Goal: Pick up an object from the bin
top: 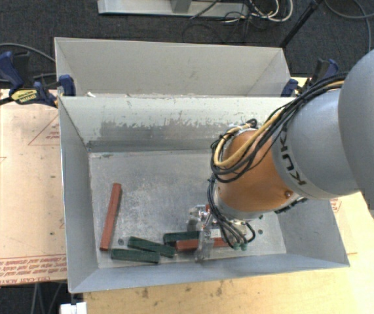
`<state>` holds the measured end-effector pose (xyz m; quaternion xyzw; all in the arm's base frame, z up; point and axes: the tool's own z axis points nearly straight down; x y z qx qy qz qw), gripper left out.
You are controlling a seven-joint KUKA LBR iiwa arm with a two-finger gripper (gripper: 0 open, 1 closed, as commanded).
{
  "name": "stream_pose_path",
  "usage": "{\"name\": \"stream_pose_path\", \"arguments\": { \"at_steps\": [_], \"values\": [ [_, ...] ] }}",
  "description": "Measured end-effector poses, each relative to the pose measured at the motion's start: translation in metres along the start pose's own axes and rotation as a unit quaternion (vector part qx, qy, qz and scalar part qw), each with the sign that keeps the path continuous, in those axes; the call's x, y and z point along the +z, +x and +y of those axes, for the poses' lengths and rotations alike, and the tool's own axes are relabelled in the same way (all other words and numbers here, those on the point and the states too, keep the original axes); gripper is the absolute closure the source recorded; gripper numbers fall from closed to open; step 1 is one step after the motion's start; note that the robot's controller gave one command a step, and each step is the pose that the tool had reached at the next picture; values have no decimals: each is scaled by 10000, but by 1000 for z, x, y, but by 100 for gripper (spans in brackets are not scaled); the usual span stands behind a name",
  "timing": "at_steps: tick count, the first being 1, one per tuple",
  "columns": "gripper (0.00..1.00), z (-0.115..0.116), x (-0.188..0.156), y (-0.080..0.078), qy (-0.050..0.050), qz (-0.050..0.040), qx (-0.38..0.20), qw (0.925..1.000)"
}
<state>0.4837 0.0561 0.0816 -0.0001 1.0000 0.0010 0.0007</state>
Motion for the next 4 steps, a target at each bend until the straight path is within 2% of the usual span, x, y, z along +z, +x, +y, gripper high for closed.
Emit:
{"name": "stream_pose_path", "arguments": {
  "at_steps": [2, 3, 4],
  "values": [
    [100, 1, -5, 0, 0, 4, 13, 10000],
    [100, 1, -26, -1, -1, -8, 17, 10000],
    [100, 2, -70, -2, -2, -21, 19, 10000]
  ]
}}
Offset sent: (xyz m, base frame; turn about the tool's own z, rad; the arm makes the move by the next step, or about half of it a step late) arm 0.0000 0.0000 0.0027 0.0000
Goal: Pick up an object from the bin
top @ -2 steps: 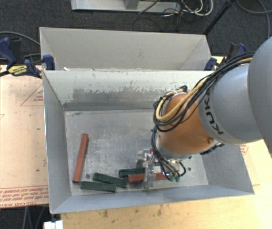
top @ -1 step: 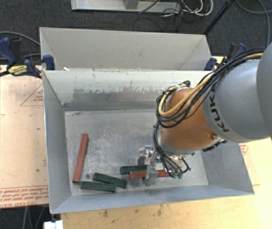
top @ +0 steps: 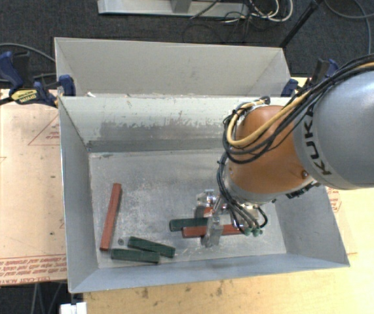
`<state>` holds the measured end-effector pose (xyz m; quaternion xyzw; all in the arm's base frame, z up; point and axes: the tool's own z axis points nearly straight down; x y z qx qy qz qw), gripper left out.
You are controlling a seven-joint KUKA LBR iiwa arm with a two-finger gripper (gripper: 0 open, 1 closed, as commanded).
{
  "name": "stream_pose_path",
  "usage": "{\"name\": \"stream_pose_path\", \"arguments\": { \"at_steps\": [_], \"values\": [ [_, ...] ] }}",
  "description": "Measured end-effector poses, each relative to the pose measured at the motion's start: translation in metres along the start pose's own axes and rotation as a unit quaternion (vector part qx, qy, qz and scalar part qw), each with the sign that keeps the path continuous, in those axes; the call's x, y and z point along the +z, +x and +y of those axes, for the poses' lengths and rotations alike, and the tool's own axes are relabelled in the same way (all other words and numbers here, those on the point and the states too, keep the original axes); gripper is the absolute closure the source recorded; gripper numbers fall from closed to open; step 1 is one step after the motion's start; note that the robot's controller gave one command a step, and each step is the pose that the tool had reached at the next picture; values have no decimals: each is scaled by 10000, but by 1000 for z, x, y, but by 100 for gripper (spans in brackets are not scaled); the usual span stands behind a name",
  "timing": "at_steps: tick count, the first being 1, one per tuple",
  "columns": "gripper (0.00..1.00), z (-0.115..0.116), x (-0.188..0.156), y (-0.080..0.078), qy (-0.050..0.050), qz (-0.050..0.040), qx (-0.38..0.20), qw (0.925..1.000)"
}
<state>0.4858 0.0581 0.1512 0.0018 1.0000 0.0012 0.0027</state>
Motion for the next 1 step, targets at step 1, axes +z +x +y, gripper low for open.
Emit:
{"name": "stream_pose_path", "arguments": {
  "at_steps": [1],
  "values": [
    [100, 1, -21, -1, 1, 8, 0, 10000]
  ]
}}
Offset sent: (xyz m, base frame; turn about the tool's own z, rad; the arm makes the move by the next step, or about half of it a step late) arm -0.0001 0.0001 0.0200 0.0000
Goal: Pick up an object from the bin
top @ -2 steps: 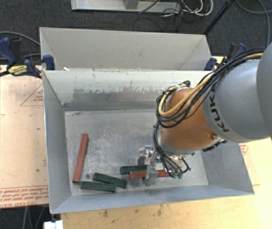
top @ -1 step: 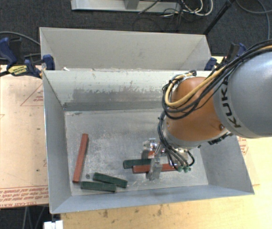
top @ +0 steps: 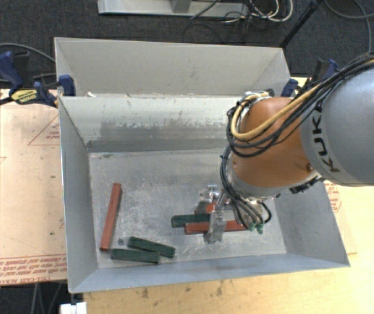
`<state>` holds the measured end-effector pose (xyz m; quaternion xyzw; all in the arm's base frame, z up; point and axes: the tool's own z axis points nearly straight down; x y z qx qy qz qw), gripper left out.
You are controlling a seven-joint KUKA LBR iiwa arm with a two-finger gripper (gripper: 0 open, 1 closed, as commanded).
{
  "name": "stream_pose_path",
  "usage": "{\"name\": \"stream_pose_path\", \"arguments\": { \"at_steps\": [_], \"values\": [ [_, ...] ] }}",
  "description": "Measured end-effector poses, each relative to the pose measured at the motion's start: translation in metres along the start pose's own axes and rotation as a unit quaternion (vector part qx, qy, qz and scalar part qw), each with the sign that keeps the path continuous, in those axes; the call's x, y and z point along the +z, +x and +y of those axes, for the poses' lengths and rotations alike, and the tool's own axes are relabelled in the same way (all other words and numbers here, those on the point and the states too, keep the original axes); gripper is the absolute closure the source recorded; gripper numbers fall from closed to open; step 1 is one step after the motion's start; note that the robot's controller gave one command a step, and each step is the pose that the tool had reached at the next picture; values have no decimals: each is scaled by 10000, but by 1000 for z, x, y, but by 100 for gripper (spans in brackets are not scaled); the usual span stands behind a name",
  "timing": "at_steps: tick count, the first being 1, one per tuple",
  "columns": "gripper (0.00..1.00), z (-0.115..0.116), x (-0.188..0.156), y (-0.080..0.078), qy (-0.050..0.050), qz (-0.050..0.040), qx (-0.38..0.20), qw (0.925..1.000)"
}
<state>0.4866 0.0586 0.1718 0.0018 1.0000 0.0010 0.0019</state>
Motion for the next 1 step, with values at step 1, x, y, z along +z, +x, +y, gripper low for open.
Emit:
{"name": "stream_pose_path", "arguments": {
  "at_steps": [1],
  "values": [
    [100, 0, -29, -1, -1, -4, 1, 10000]
  ]
}}
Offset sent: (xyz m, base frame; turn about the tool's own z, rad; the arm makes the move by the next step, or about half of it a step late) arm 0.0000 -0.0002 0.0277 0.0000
